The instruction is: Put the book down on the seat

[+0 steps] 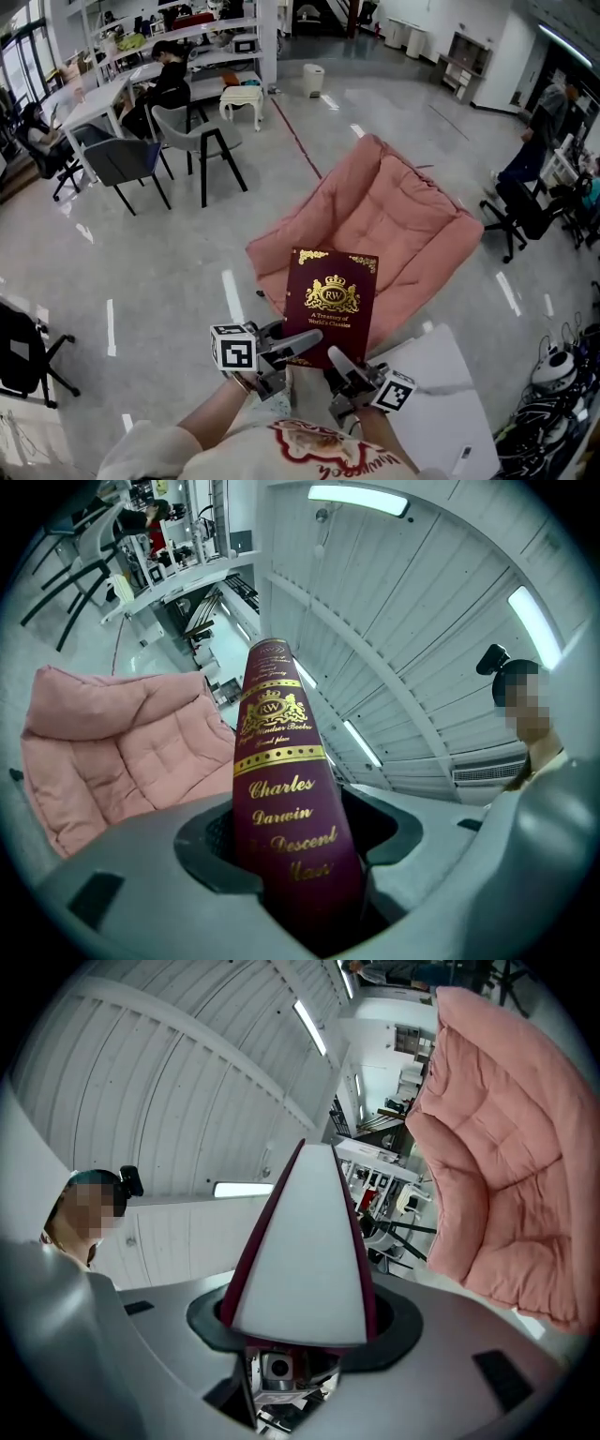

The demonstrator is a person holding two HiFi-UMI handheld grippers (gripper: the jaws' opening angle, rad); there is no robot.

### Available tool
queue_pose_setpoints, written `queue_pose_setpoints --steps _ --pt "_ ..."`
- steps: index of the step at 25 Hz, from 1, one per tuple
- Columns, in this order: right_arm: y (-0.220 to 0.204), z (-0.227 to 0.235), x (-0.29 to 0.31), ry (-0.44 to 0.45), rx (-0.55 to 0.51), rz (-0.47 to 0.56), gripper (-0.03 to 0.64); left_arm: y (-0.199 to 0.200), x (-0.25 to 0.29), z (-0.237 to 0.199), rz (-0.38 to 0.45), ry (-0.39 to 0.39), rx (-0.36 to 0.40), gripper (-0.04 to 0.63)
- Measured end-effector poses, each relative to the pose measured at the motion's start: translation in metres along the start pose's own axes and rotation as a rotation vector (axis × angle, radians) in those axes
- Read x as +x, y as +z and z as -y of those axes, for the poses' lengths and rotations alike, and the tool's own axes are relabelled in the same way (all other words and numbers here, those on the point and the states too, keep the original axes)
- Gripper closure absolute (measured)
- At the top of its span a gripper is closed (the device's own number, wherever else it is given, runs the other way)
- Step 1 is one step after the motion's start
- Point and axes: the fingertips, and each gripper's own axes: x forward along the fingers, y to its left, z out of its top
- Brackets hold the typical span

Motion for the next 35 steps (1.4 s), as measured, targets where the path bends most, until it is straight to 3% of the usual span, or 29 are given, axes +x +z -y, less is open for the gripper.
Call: queue_pose_setpoints --steps 8,15,27,35 --pt "0.045 0.040 0.054 -0.025 0.000 0.044 0.400 0.061 0.026 -0.049 -0.046 -0.015 -0.006 0.336" --pt "0.063 0.075 0.084 -0.043 0.005 0.059 0.400 0.089 0.035 -0.089 -0.061 -0.024 -0.023 0.336" --pt "0.074 0.122 0.088 -0.060 0.035 0.022 0.400 0.087 0.051 -0.136 -0.041 0.008 -0.060 0.336" --pt "0.060 0.176 0.078 -0.073 0.094 0.004 0.400 0.062 0.052 -0.187 -0.044 0.060 -0.097 0.336"
